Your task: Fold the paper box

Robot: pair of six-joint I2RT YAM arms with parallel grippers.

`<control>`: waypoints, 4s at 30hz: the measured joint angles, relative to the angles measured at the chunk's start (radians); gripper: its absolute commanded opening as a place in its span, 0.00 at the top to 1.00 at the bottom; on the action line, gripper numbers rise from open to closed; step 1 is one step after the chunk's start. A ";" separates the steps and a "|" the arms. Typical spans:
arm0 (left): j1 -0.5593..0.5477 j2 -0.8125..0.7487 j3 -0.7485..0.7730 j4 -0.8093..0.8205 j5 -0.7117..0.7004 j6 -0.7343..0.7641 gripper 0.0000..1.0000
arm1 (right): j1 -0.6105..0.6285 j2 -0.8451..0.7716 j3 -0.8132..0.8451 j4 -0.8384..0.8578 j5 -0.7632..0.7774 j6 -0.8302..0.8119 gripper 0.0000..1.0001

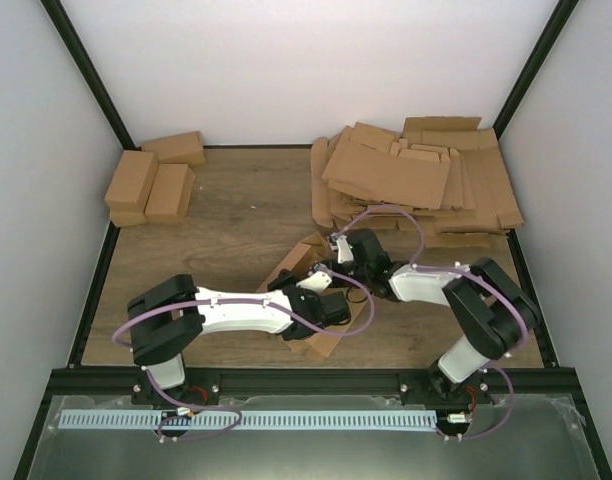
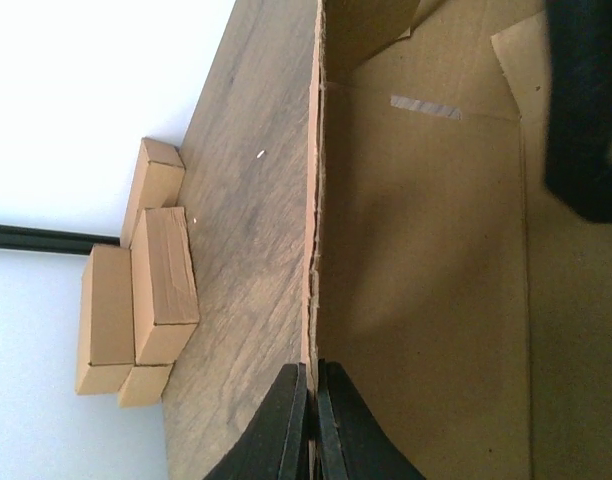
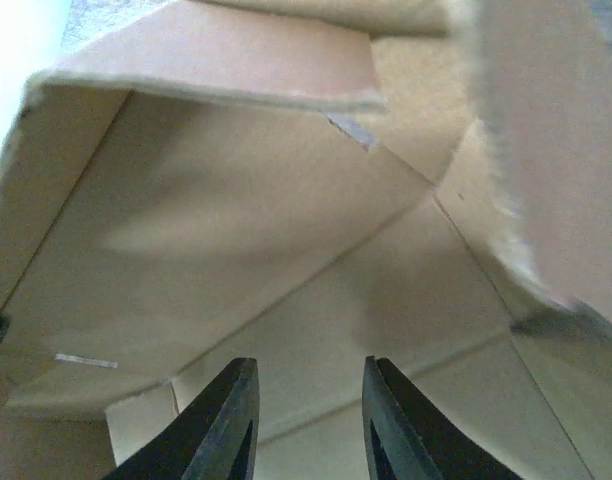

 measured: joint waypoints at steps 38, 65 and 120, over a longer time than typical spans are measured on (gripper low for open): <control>-0.006 0.000 0.000 0.003 -0.013 0.001 0.96 | 0.007 -0.041 -0.055 0.151 0.455 -0.241 0.76; 0.002 -0.011 0.000 0.006 -0.026 -0.012 0.96 | 0.040 -0.171 0.019 -0.153 0.490 -0.149 0.99; 0.505 -0.457 0.093 0.075 1.073 -0.204 0.23 | 0.213 -0.231 -0.391 0.336 0.623 -0.027 0.99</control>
